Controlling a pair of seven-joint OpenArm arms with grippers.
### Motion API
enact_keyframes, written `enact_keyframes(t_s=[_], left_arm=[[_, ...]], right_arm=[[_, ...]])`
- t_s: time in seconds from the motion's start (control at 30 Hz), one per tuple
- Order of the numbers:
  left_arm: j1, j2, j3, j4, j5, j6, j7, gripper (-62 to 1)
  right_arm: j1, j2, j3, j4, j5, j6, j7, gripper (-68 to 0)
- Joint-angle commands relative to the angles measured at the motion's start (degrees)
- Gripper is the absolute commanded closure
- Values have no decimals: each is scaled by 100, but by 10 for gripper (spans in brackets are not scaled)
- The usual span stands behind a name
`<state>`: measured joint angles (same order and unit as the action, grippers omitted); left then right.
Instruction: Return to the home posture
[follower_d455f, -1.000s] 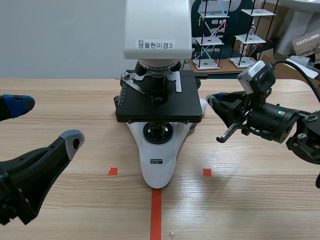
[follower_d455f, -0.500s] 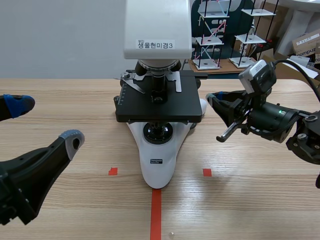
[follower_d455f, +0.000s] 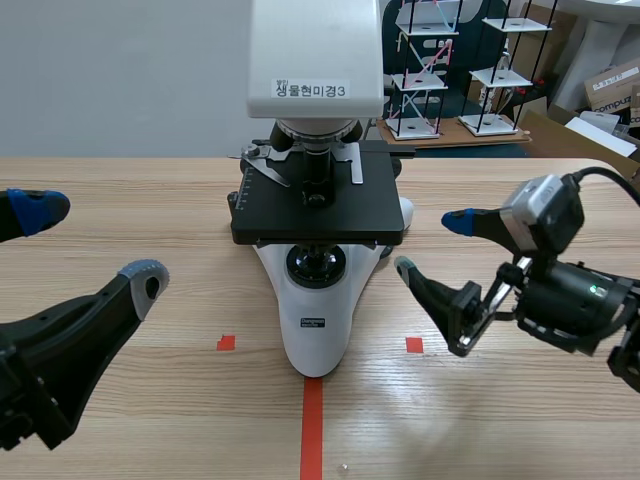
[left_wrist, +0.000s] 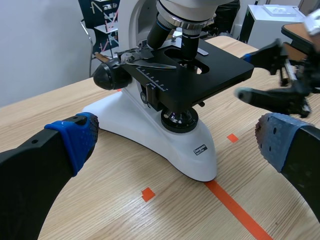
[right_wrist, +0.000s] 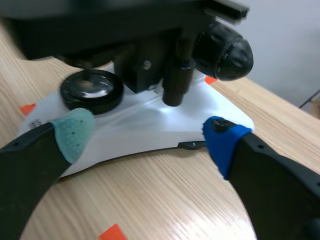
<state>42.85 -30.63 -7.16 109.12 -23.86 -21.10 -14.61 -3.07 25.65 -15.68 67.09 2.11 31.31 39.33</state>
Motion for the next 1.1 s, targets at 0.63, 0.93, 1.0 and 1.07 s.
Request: enact_keyframes(t_s=[0.63, 0.93, 1.0, 1.07], left_arm=[[-17, 0, -2, 57, -39, -7, -61, -623], [-17, 0, -2, 57, -37, -7, -61, -623], [-17, 0, -2, 57, -37, -7, -61, -623], [-17, 0, -2, 57, -37, -7, -61, -623]], right_arm=[[-4245, 752, 1816, 3792, 894, -638, -103, -655], [-4426, 752, 2065, 3888, 1034, -603, -83, -655], [-4424, 752, 2065, 3888, 1034, -603, -83, -655], [-4424, 752, 2065, 3888, 1034, -603, -83, -655]])
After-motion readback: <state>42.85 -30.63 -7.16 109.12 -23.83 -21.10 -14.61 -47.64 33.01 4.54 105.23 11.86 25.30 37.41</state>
